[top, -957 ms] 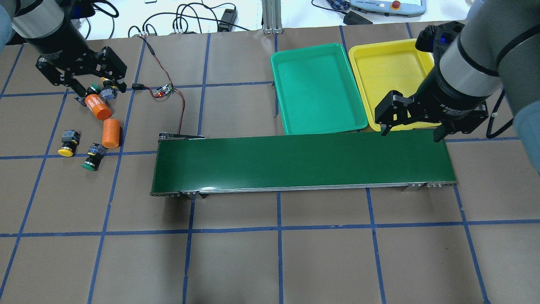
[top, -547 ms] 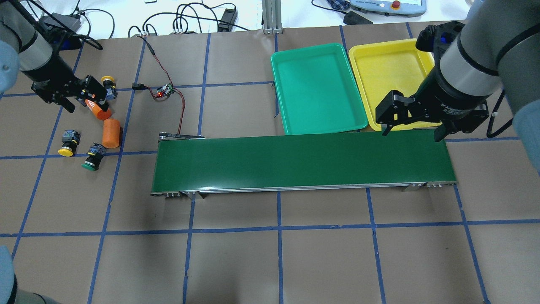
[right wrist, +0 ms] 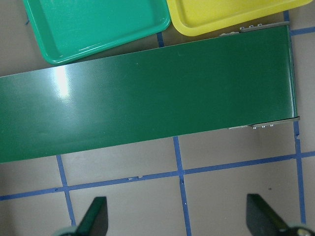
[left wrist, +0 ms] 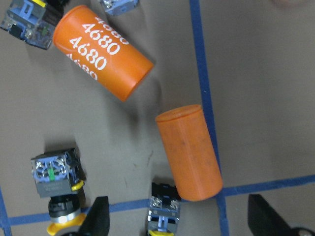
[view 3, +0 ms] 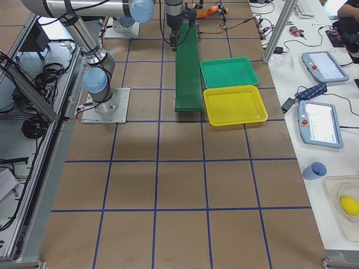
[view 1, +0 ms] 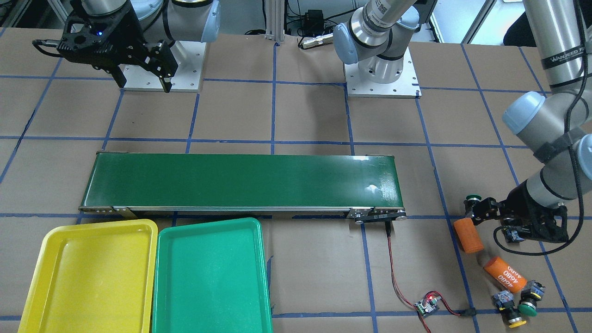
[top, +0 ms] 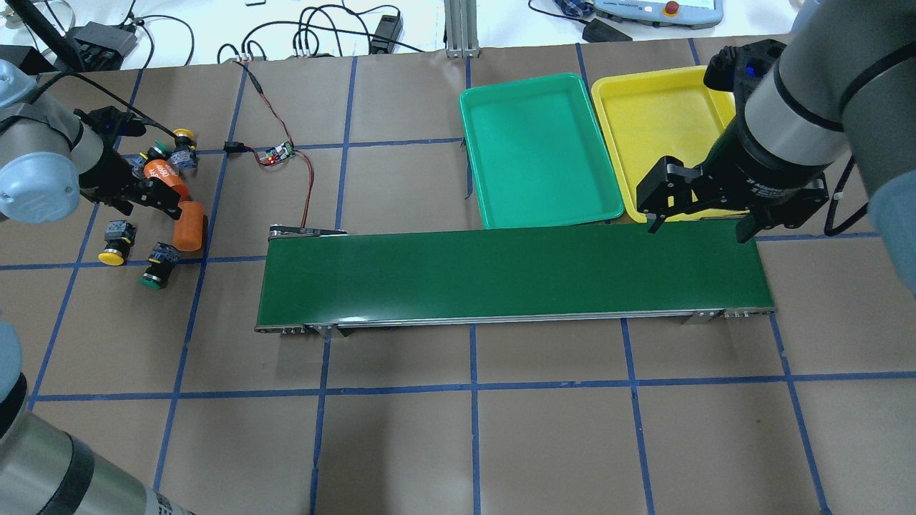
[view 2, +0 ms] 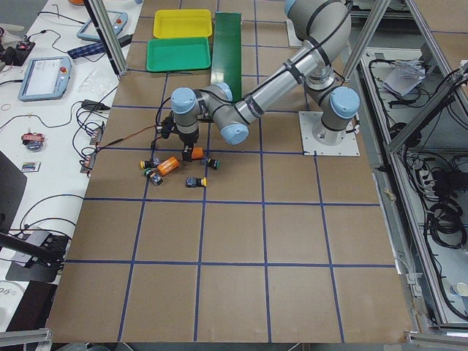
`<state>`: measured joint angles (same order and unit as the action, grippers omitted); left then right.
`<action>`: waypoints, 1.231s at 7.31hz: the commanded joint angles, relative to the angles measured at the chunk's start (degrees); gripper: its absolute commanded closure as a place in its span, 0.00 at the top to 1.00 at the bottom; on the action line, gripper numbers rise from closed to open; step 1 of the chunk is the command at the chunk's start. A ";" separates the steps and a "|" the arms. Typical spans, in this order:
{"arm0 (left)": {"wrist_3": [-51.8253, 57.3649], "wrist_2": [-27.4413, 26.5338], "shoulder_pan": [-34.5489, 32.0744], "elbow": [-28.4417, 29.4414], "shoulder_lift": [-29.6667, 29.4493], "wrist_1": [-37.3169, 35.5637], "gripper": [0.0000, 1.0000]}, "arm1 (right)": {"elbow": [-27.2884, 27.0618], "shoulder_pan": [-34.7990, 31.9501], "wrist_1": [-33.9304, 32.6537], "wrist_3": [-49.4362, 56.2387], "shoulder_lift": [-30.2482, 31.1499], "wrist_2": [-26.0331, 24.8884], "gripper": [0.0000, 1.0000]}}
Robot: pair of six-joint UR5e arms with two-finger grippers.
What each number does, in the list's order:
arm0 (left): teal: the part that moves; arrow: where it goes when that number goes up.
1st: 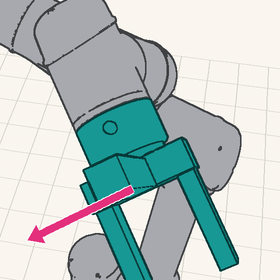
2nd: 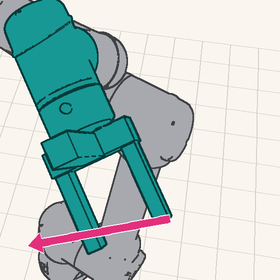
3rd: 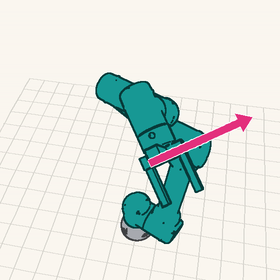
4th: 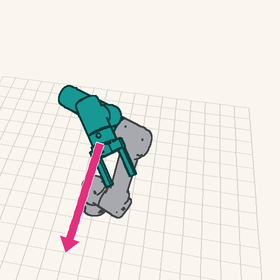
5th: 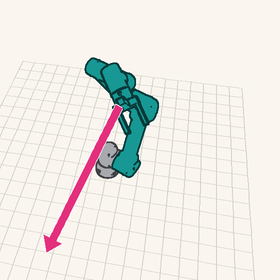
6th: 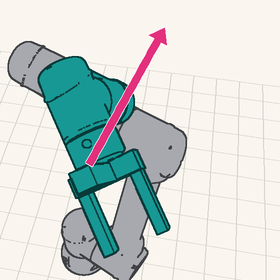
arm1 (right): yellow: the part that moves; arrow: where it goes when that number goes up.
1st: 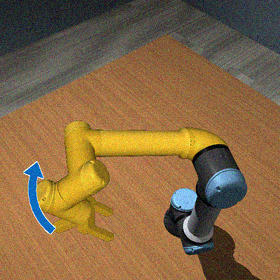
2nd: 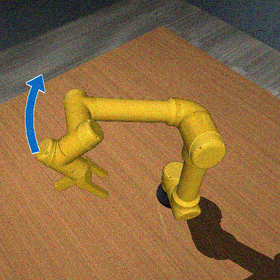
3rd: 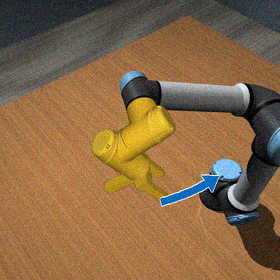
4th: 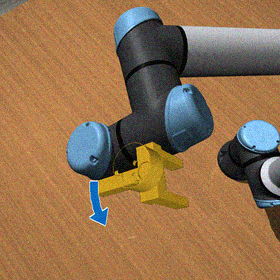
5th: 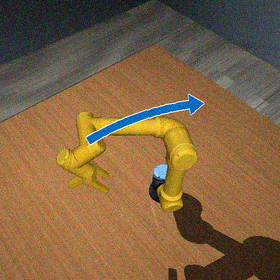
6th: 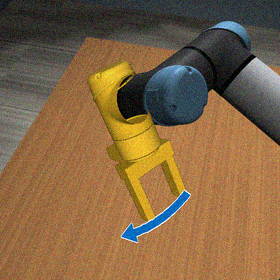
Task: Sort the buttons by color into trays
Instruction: 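Reach the left gripper down and grasp the plain orange cylinder, then carry the orange cylinder with the left gripper onto the conveyor belt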
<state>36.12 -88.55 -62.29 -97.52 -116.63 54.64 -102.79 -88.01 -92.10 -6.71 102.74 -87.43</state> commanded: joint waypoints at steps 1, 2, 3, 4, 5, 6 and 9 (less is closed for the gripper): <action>-1.74 0.40 -0.37 -0.04 -2.80 -1.55 1.00 | -0.13 0.04 -0.10 0.46 0.00 -0.37 1.00; -6.80 0.22 -0.55 0.13 -4.64 -1.64 1.00 | -0.22 -0.05 0.08 0.47 0.00 -0.20 1.00; -8.16 0.04 -1.34 -0.13 -5.18 -1.73 0.99 | -0.22 0.04 -0.09 0.64 0.00 -0.37 1.00; -8.26 0.39 -1.34 -0.22 -5.10 -1.47 0.76 | -0.22 0.30 -0.10 2.12 0.00 -0.55 1.00; -8.00 0.31 -1.26 -0.22 -5.01 -1.47 0.54 | -0.31 0.04 0.25 1.79 0.00 -0.46 1.00; -7.65 -0.22 -1.52 -0.22 -3.53 -0.77 0.22 | -0.31 0.04 -0.09 2.40 0.00 -0.46 1.00; 5.91 -0.92 -8.96 -2.49 4.44 4.91 0.00 | -1.18 1.18 -0.09 3.72 -0.18 -0.55 1.00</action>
<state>34.87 -89.27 -67.82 -98.56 -116.75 55.68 -103.45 -87.18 -91.88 -3.41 102.62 -88.03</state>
